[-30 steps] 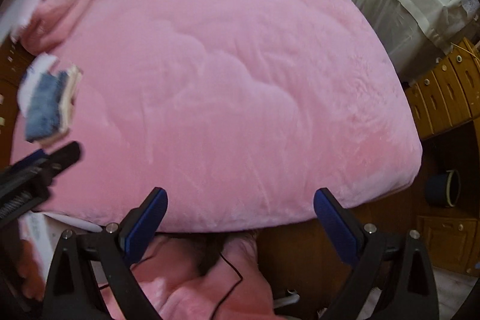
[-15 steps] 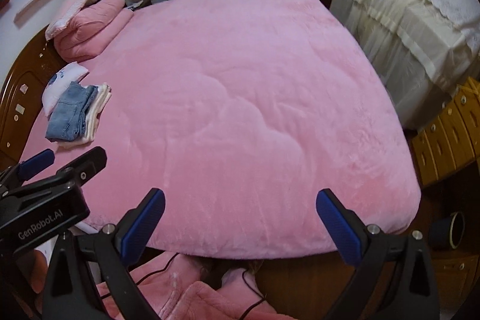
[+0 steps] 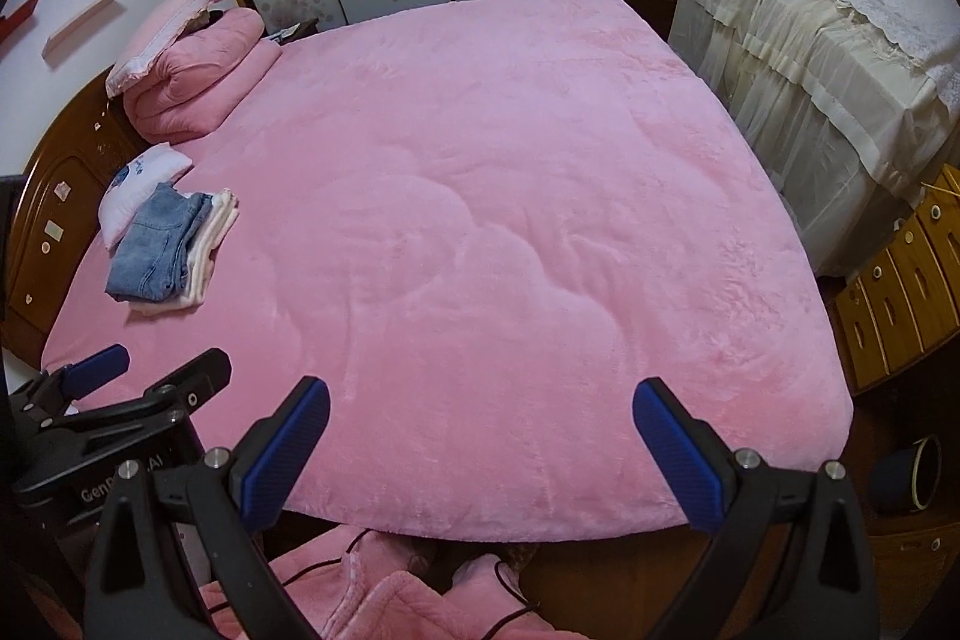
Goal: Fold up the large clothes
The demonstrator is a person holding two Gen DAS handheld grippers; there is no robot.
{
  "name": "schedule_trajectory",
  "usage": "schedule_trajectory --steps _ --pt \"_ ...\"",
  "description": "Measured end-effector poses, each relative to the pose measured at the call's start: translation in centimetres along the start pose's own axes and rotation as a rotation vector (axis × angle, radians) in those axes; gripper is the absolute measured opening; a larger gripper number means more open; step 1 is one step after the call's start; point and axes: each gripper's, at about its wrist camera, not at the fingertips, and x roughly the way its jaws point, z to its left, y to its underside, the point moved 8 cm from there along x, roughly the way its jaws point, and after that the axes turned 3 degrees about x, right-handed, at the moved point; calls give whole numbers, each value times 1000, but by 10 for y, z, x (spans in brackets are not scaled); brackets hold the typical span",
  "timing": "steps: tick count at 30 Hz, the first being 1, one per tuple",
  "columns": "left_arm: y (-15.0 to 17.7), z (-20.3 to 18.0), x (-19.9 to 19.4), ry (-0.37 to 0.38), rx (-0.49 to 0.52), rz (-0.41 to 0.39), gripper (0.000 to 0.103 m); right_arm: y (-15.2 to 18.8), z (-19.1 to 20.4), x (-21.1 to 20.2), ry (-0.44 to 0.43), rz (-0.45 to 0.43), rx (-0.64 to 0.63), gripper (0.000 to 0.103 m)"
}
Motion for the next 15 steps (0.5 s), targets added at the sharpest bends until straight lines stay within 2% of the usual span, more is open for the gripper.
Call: schedule_trajectory --steps 3,15 --pt "1 3 -2 -17 8 -8 98 0 9 0 1 1 -27 102" --pt "5 11 -2 13 -4 -16 98 2 14 1 3 10 -27 102"
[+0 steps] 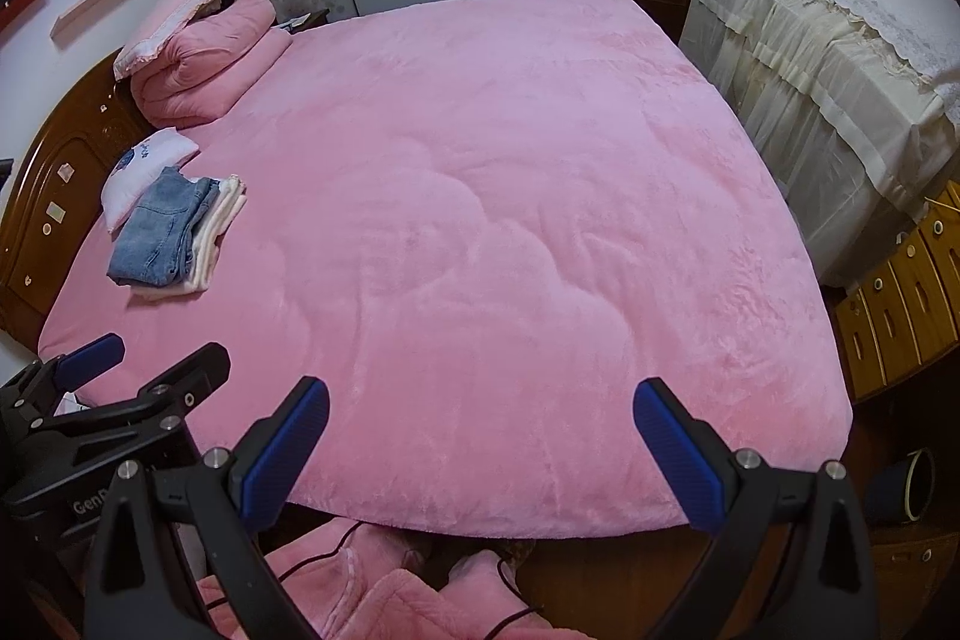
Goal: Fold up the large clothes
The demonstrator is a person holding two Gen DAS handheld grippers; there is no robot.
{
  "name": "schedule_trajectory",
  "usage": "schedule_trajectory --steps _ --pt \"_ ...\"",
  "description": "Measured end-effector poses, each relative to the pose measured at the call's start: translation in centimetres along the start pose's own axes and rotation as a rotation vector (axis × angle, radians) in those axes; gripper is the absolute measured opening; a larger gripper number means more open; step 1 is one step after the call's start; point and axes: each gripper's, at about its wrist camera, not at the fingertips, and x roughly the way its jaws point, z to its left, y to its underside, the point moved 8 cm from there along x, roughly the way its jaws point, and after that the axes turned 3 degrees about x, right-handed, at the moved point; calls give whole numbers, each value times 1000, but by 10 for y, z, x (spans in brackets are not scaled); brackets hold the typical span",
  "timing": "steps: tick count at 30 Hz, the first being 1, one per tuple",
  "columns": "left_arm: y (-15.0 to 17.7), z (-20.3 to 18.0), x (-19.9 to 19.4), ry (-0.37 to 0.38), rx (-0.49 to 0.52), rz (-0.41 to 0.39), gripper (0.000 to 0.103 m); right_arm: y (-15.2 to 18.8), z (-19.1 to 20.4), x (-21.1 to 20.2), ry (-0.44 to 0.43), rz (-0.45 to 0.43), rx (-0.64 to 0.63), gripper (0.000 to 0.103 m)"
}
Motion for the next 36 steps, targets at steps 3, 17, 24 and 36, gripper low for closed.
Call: schedule_trajectory --steps 3,17,24,36 --pt "0 0 -1 1 4 -8 98 3 2 -1 8 1 11 102" --pt "-2 -1 4 -12 19 -6 98 9 2 5 26 25 30 102" --pt "-3 -1 3 -24 29 -14 98 8 2 4 43 18 25 102" --pt "-4 2 5 -19 27 0 98 9 5 8 50 37 22 102"
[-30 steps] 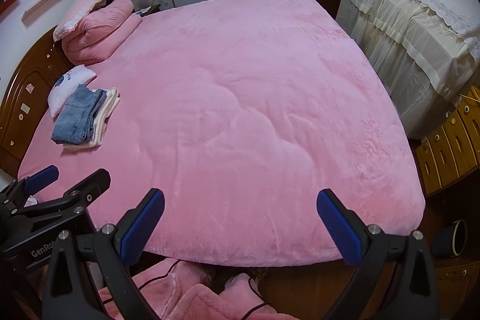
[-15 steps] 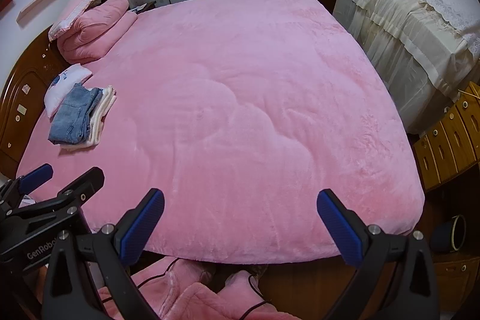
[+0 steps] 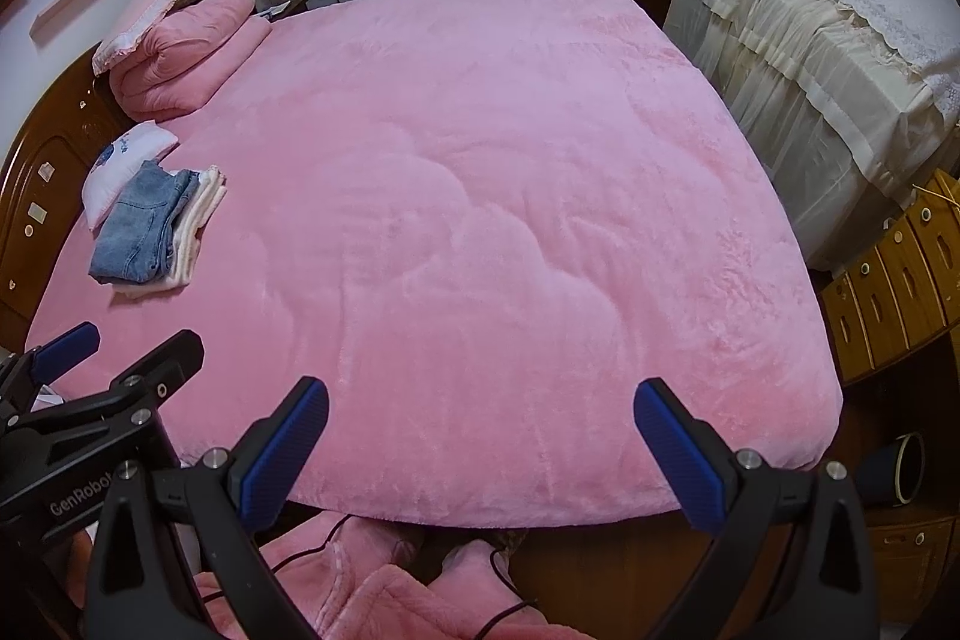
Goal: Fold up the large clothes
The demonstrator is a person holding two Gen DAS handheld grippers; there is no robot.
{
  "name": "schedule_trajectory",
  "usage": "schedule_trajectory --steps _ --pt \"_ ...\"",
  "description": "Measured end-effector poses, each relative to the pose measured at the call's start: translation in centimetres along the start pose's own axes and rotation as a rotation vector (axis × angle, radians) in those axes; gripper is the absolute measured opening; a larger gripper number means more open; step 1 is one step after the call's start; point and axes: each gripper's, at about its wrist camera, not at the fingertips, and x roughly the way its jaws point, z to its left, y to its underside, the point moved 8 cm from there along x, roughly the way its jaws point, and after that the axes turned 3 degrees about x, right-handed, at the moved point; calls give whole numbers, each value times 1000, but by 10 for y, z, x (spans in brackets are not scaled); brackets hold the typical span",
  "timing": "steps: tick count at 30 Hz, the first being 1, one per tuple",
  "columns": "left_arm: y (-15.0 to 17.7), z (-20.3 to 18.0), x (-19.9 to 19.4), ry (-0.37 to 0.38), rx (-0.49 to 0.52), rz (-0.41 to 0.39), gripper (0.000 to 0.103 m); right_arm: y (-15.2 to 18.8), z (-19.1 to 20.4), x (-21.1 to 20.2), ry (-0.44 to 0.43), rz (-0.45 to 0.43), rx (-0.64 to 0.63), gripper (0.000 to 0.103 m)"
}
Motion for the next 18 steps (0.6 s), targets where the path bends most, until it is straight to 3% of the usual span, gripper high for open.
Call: schedule_trajectory --steps 18 --pt "-1 2 0 -1 0 0 98 -2 -2 4 4 12 -2 102"
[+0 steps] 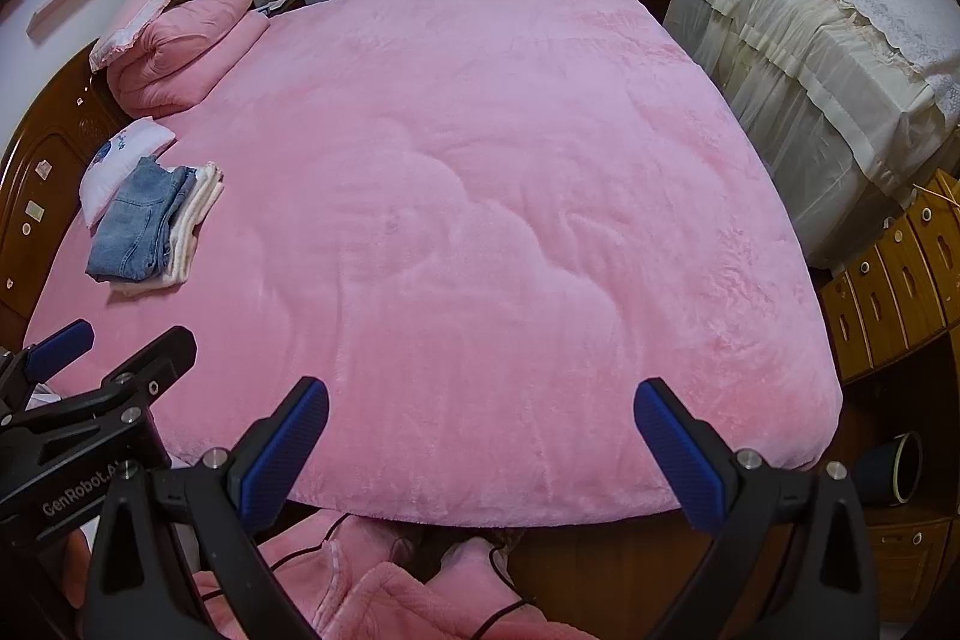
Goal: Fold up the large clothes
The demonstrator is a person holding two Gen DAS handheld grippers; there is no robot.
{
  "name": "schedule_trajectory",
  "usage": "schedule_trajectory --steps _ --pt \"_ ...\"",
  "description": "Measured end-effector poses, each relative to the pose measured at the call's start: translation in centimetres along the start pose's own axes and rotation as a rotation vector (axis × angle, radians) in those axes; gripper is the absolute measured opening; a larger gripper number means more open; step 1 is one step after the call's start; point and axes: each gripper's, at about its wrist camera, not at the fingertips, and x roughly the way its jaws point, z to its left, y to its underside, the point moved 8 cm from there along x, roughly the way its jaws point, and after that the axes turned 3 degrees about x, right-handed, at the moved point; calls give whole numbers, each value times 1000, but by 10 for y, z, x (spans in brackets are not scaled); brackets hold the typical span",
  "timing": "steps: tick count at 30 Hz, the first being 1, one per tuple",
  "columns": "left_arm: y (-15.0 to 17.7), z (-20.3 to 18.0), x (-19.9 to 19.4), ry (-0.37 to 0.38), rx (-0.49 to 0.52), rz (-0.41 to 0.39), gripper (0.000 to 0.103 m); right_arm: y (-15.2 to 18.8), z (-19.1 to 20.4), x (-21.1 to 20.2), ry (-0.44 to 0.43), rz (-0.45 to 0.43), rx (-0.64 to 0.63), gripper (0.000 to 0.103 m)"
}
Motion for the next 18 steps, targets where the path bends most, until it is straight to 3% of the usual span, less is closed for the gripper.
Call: schedule_trajectory --steps 18 --pt "-1 -2 0 -6 -2 2 98 -1 -7 8 1 22 8 102"
